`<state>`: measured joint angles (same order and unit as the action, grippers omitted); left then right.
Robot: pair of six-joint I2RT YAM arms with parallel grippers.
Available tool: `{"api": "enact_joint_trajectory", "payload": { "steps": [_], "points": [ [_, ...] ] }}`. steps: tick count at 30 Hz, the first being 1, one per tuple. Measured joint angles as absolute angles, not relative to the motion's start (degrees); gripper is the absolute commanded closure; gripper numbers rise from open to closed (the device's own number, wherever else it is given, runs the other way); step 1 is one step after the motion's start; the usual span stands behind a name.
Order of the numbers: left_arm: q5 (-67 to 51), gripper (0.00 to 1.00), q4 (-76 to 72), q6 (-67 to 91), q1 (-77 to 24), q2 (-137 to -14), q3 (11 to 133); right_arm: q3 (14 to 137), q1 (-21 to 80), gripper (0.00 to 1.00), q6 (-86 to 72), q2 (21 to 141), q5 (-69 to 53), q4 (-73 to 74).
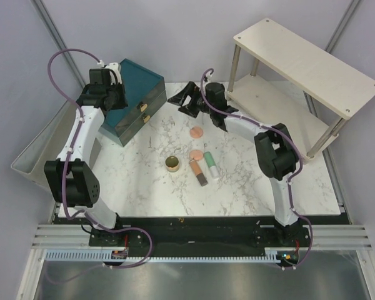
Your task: Organize the makeup
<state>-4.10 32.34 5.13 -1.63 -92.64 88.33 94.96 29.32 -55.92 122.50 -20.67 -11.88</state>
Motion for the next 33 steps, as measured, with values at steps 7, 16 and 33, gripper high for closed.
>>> {"api": "enact_joint_trajectory", "payload": {
  "steps": [7, 16, 33],
  "points": [
    [-3.9, 0.98, 36.1, 5.5, -1.4, -99.7, 95.6, 93.6, 30.8, 0.11, -70.0, 131.6, -27.2, -26.9],
    [-3.1, 0.98, 39.6, 7.3, 1.3, -101.5, 98.6, 103.8, 32.8, 0.16, -74.5, 139.2, -28.2, -28.7],
    [-1.1, 0.98, 46.7, 7.9, 3.1, -105.6, 100.5, 121.9, 36.3, 0.28, -79.3, 151.2, -26.3, -26.6]
  ]
}}
